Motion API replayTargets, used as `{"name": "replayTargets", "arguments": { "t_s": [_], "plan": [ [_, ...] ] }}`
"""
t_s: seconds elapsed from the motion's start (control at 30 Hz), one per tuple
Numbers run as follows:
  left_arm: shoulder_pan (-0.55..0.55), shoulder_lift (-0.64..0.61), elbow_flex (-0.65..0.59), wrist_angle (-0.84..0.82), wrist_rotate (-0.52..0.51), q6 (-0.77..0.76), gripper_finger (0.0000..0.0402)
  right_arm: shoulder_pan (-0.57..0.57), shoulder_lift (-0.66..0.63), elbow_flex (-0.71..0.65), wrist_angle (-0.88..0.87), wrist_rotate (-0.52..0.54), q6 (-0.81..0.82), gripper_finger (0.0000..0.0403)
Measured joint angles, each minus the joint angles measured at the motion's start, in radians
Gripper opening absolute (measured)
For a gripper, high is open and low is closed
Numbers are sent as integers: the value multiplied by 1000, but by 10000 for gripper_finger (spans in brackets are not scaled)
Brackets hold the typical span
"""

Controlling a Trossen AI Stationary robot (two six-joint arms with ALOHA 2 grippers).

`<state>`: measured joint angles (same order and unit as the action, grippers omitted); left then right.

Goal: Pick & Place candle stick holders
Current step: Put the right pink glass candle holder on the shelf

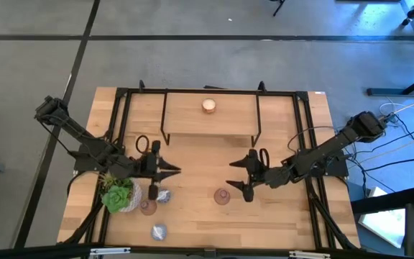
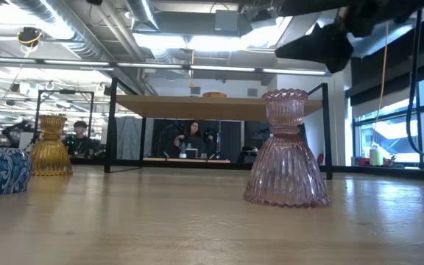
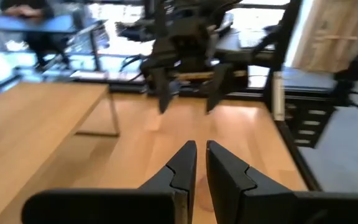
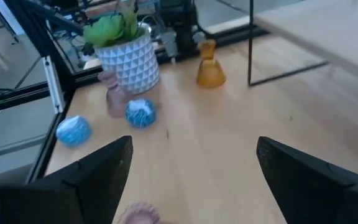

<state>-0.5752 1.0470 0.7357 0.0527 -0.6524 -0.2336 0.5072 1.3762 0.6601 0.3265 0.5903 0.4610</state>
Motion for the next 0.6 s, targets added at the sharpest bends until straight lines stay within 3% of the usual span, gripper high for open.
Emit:
{"name": "replayTargets", "arguments": {
  "t_s": [0.3, 0.6],
  "plan": [
    [50, 0, 0, -77, 21, -117, 31, -82, 48, 0, 35, 0, -97, 346],
    [46, 0, 0, -80, 23, -122, 31, -101, 58, 1, 65, 3, -153, 346]
  ]
}}
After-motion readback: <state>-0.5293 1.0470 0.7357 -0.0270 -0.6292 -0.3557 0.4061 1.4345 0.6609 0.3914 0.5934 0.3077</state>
